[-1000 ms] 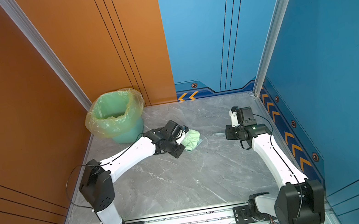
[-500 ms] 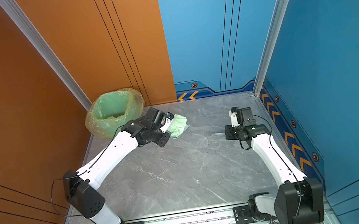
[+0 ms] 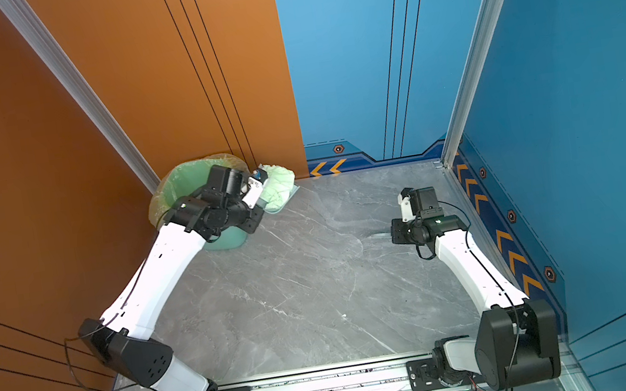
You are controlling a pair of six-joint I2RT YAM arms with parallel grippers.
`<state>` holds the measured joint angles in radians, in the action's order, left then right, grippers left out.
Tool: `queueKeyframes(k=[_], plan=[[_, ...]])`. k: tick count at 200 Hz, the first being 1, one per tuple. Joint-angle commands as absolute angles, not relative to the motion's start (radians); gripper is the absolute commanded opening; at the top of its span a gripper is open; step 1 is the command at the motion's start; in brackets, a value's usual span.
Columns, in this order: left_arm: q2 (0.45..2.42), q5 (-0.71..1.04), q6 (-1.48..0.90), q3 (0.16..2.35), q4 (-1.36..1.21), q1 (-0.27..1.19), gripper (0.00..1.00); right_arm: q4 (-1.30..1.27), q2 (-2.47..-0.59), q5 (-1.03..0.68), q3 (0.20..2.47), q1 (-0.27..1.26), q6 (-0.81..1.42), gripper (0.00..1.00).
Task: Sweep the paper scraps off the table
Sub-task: 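Lift the dustpan over the bin with left gripper while right brush draws back, then tip the dustpan into the bin with the left gripper, dropping the green scrap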
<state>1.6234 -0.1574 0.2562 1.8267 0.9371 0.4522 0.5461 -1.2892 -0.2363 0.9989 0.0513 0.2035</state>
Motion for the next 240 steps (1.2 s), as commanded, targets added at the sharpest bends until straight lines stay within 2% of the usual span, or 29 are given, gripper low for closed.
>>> queueKeyframes(k=[1,74,131,240], plan=[[1.586,-0.197,0.318,1.889,0.950,0.403,0.10,0.531,-1.298,-0.252,0.997,0.046,0.220,0.00],[1.593,-0.268,0.438,1.998,0.914,0.189,0.12,0.528,-1.296,-0.247,0.991,0.049,0.226,0.00],[1.560,-0.348,0.515,1.915,0.795,0.056,0.12,0.530,-1.287,-0.244,0.997,0.055,0.230,0.00],[1.601,-0.552,0.705,1.866,0.794,0.037,0.11,0.526,-1.314,-0.230,1.015,0.093,0.237,0.00]])
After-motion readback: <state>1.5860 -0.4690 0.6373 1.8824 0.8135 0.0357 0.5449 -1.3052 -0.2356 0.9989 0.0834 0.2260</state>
